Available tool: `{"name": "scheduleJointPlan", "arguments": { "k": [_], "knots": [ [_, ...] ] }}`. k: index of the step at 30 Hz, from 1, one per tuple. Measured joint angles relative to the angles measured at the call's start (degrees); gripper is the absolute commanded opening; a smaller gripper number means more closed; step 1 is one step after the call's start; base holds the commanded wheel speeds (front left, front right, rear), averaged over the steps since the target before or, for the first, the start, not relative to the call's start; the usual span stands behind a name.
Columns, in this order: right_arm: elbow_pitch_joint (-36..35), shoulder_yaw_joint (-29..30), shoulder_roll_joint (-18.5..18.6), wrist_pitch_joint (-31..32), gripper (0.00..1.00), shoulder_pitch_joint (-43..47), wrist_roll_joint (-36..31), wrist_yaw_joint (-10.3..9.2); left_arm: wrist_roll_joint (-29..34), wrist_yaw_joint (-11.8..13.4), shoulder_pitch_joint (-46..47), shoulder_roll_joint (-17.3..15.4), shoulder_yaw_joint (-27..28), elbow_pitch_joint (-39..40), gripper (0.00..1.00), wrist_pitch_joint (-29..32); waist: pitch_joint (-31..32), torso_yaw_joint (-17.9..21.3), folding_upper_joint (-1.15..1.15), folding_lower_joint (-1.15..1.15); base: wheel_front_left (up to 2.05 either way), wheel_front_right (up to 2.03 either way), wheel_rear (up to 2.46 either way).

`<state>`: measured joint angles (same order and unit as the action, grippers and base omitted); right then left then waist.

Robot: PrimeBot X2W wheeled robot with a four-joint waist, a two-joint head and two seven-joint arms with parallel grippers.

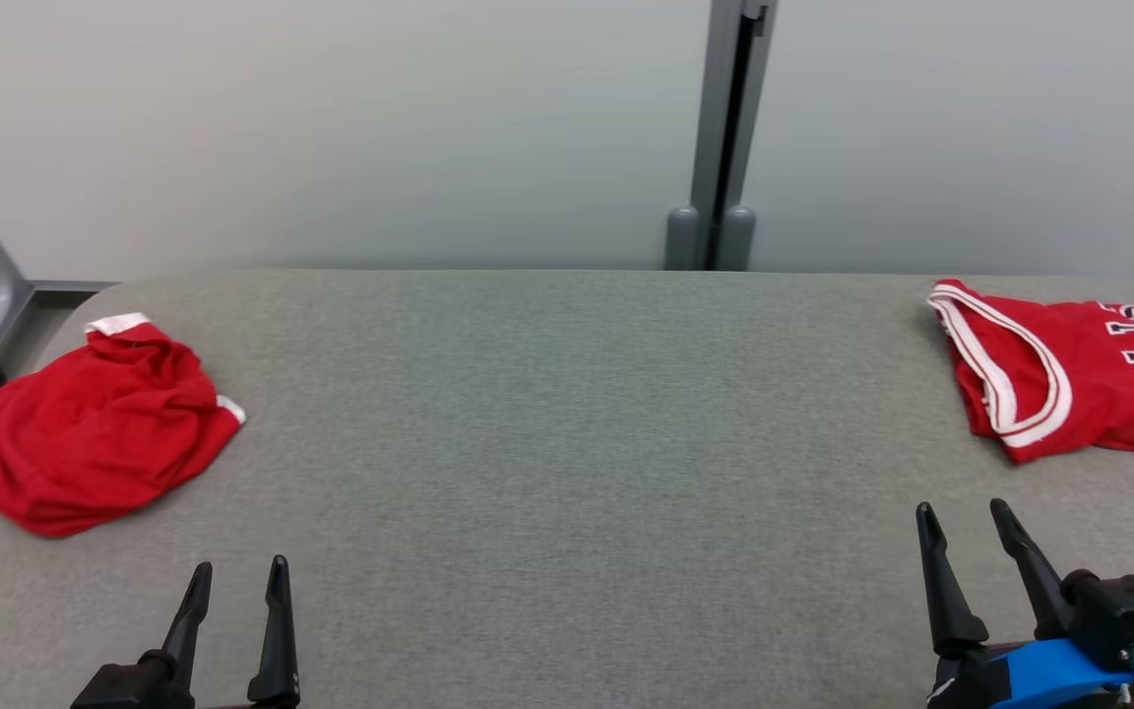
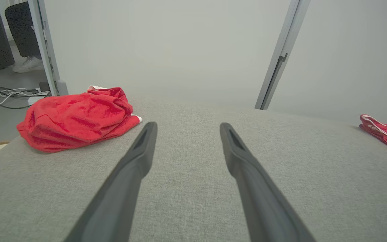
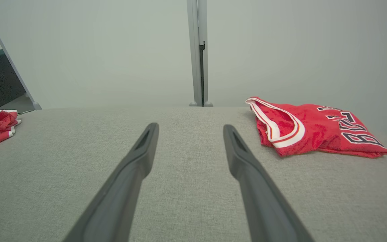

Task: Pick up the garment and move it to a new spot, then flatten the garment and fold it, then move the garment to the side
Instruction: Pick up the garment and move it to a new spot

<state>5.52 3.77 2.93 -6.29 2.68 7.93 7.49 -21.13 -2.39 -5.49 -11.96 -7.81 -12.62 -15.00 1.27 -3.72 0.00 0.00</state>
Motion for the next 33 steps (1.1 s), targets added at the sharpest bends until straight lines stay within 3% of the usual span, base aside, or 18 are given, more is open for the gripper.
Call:
{"name": "scheduleJointPlan", "arguments": {
  "k": [20, 33],
  "knots": [
    [2.1, -3.2, 0.0, -0.4, 1.0, -0.1, 1.7, 0.0, 0.5, 1.1, -1.2, -0.8, 0.3, 2.0, 1.0, 0.3, 0.7, -16.4, 0.0, 0.0, 0.0, 0.0, 0.0],
    [3.0, -3.9, -0.1, -0.8, 1.0, -0.4, 1.8, 0.0, -0.1, 2.2, -2.1, -1.3, 0.3, 4.6, 1.0, 1.3, -0.5, -22.0, 0.0, 0.0, 0.0, 0.0, 0.0]
  ]
}}
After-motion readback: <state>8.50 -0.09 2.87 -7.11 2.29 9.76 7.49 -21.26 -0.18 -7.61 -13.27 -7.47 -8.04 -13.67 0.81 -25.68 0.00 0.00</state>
